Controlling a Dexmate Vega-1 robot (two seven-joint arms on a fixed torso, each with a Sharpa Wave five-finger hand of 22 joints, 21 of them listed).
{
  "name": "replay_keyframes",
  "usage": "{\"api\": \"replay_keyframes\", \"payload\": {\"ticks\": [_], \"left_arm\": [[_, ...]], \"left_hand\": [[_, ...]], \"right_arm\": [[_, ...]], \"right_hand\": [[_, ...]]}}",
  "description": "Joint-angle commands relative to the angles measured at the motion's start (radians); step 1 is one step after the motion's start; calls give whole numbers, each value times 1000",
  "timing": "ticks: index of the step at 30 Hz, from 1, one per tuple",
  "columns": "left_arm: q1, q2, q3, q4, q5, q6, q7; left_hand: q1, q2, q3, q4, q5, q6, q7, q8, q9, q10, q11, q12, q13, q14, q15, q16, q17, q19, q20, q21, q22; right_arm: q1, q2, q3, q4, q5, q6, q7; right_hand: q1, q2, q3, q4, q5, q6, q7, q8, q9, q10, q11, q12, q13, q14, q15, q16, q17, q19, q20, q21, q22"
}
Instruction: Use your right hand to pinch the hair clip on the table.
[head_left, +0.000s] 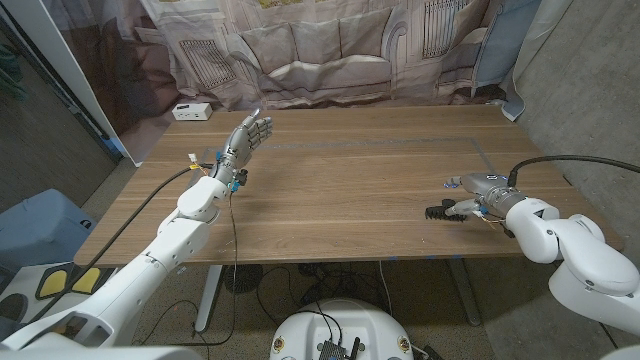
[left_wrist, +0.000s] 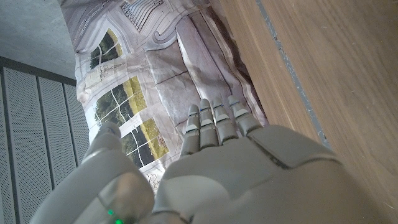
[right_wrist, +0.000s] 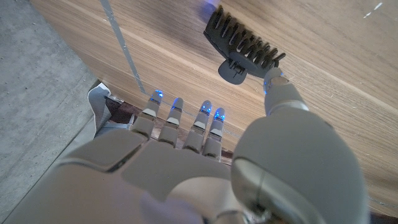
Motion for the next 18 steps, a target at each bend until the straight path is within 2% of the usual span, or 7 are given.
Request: {"api": "replay_keyframes", "payload": {"ticks": [1,7,10,18], "left_arm": [[0,-6,-1,1,3,-7,11],[-8,-7,4,4,10,-6,12],[-8,-12,3,2,-3,3,12],[-21,-24,11,18,2,-8,4]], "left_hand": [[3,10,0,-7,-2,8,-3,-1,2,6,-1,-3,4,-4,0,-2,4,-2,2,0,6],[4,11,0,-8,-2,11,-2,-1,2,7,-2,-3,4,-3,1,-1,4,-2,2,0,6],[5,12,1,-9,-2,13,-3,-1,2,11,-5,-2,4,-3,1,-1,4,-3,2,0,6],[6,14,2,-10,-2,14,-3,-1,2,10,-1,-3,4,-2,0,-1,4,-4,2,0,6]], "right_arm": [[17,-74,-51,19,67,-25,-85],[16,-124,-67,11,90,-47,-109],[17,-128,-72,17,115,-46,-136],[74,-145,-159,33,121,-73,-192]], "right_hand": [[22,-3,11,-3,6,21,-10,4,2,12,-10,0,-1,20,-7,1,2,16,4,10,3],[39,-2,18,-4,8,27,-20,4,3,21,-23,0,-1,26,-18,-2,1,26,4,10,3],[50,-3,22,-4,10,43,-30,9,3,35,-30,2,-1,36,-27,-2,1,35,4,10,3],[70,-8,30,-1,13,83,-41,19,4,77,-42,9,0,76,-40,1,0,60,4,12,3]]}}
